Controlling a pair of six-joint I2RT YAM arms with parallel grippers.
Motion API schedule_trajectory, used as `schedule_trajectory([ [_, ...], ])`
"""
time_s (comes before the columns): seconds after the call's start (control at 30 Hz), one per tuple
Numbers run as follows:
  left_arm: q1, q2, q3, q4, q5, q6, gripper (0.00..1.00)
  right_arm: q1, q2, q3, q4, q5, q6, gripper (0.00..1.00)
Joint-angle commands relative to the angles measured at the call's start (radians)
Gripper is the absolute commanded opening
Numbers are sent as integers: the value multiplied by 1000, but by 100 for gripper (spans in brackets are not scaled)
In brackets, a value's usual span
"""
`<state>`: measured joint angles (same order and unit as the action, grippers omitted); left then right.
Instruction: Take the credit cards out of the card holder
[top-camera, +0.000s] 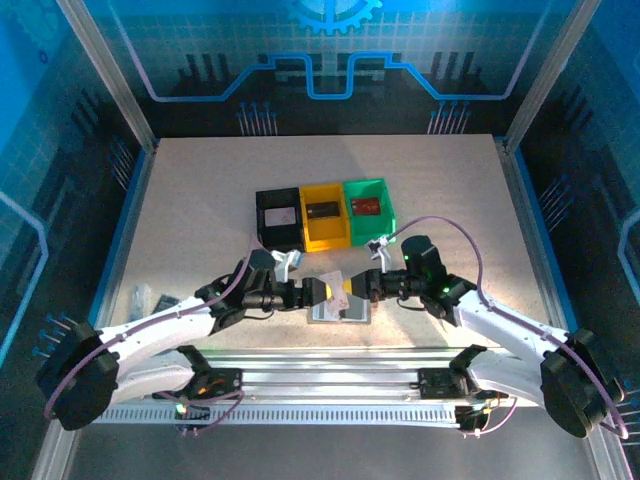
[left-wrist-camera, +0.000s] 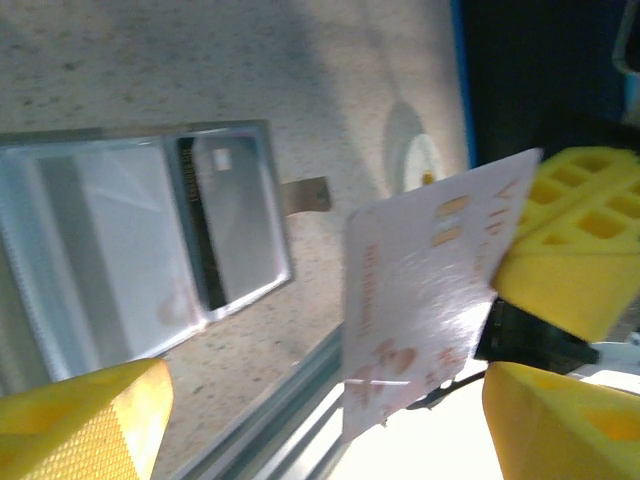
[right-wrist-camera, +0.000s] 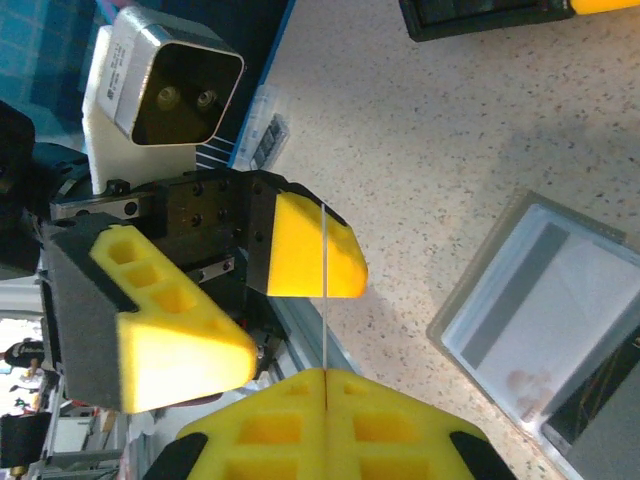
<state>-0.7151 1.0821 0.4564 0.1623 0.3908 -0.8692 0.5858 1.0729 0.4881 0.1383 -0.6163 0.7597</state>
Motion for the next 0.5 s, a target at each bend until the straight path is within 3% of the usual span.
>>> schedule_trajectory([
  [0.0,6,-22,-30,156,69,-44,79,-1,-6,-8,52,-45,20,0],
  [0.47,4,-45,-68,263,96,-90,49,43,37,15,78,-45,17,0],
])
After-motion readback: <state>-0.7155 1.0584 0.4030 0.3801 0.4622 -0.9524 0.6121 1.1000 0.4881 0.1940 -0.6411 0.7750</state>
